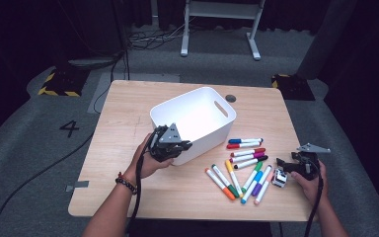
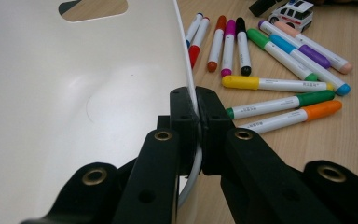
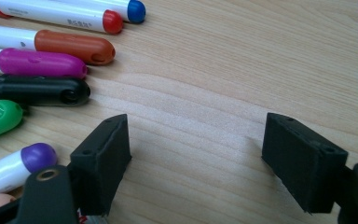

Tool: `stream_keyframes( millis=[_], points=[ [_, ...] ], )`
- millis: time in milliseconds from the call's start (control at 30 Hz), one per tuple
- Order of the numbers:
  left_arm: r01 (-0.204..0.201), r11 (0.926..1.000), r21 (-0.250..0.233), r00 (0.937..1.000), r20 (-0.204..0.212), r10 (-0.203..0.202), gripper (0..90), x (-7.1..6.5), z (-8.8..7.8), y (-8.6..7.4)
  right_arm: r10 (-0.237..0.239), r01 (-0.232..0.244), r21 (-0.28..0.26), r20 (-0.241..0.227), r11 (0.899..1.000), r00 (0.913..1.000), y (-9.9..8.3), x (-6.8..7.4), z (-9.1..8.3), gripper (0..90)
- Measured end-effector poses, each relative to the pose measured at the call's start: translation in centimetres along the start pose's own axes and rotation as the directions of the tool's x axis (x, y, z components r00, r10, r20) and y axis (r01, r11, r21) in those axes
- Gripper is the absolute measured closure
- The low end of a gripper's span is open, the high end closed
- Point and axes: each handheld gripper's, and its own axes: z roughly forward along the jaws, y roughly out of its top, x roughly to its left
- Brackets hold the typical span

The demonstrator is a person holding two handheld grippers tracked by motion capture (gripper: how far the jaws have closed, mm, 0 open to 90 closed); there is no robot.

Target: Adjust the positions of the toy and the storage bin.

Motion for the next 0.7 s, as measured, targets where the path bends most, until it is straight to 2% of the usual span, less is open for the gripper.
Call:
stream_keyframes(
  millis=[100, 133, 167, 200, 267, 300, 333, 367, 400, 433, 500, 533, 567, 600, 633, 667, 700],
  points=[
    [-0.003, 1.0, 0.004, 0.9999, -0.012, 0.003, 86.2, -0.7, -0.2, -0.1, 0.0, 0.0, 0.0, 0.0, 1.0, 1.0, 0.0, 0.0, 0.0, 23.6],
    [0.0, 1.0, 0.0, 0.9997, -0.023, 0.0, 83.3, -0.9, -0.3, -0.1, 0.0, 0.0, 0.0, 0.0, 1.0, 1.0, 0.0, 0.0, 0.0, 23.6],
    [-0.007, 1.0, -0.003, 0.9992, -0.039, 0.007, 76.5, -0.9, -0.6, -0.1, 0.001, -0.001, 0.0, 0.0, 1.0, 1.0, 0.0, 0.0, 0.0, 23.6],
    [0.021, 0.9996, -0.019, 0.9996, -0.018, -0.021, 76.4, -0.9, -0.8, -0.1, 0.001, -0.001, 0.0, 0.0, 1.0, 1.0, 0.0, 0.0, 0.0, 23.6],
    [0.02, 0.9993, -0.031, 0.9997, -0.017, -0.02, 69.1, -0.8, -1.3, -0.2, 0.002, -0.002, 0.001, 0.0, 1.0, 1.0, 0.0, 0.0, 0.0, 23.6],
    [0.056, 0.9963, -0.064, 0.9971, -0.047, -0.059, 66.5, -0.8, -2.1, -0.4, 0.0, 0.0, 0.0, 0.0, 1.0, 1.0, 0.0, 0.0, 0.0, 23.6],
    [0.056, 0.9963, -0.064, 0.9971, -0.047, -0.059, 65.3, -0.8, -2.1, -0.4, 0.0, 0.0, 0.0, 0.0, 1.0, 1.0, 0.0, 0.0, 0.0, 23.6],
    [0.094, 0.9917, -0.089, 0.9937, -0.053, -0.099, 61.9, -0.6, -2.9, -0.7, 0.001, -0.001, 0.0, 0.0, 1.0, 1.0, 0.0, 0.0, 0.0, 23.6],
    [0.1, 0.9898, -0.102, 0.9919, -0.069, -0.107, 58.0, -0.3, -3.4, -0.9, 0.001, -0.001, 0.0, 0.0, 1.0, 1.0, 0.0, 0.0, 0.0, 23.6],
    [0.124, 0.9857, -0.115, 0.9899, -0.055, -0.131, 54.6, -0.1, -3.9, -1.2, 0.0, 0.0, 0.0, 0.0, 1.0, 1.0, 0.0, 0.0, 0.0, 23.6],
    [0.145, 0.9807, -0.131, 0.981, -0.11, -0.16, 52.3, 0.2, -4.8, -1.5, 0.0, 0.0, 0.001, -0.001, 1.0, 1.0, 0.0, 0.0, 0.0, 23.6],
    [0.163, 0.9767, -0.14, 0.9786, -0.103, -0.178, 48.8, 0.5, -5.3, -1.7, 0.0, 0.0, 0.0, -0.001, 1.0, 1.0, 0.0, 0.0, 0.0, 23.6],
    [0.193, 0.9666, -0.168, 0.975, -0.077, -0.208, 47.3, 0.8, -5.7, -2.0, 0.002, -0.002, 0.001, -0.001, 1.0, 1.0, 0.0, 0.0, 0.0, 23.6],
    [0.203, 0.9611, -0.188, 0.9711, -0.088, -0.222, 46.6, 1.0, -6.2, -2.2, 0.001, -0.001, 0.001, -0.001, 1.0, 1.0, 0.0, 0.0, 0.0, 23.6],
    [0.202, 0.9619, -0.184, 0.9658, -0.125, -0.227, 44.4, 1.2, -6.5, -2.3, 0.0, 0.0, 0.0, -0.001, 1.0, 1.0, 0.0, 0.0, 0.0, 23.6],
    [0.202, 0.9619, -0.184, 0.9658, -0.125, -0.227, 42.6, 1.2, -6.5, -2.3, 0.0, 0.0, 0.0, -0.001, 1.0, 1.0, 0.0, 0.0, 0.0, 23.6],
    [0.219, 0.9605, -0.171, 0.9471, -0.199, -0.252, 40.1, 1.8, -6.8, -2.5, 0.0, 0.0, 0.0, -0.001, 1.0, 1.0, 0.0, 0.0, 0.0, 23.6]
  ],
)
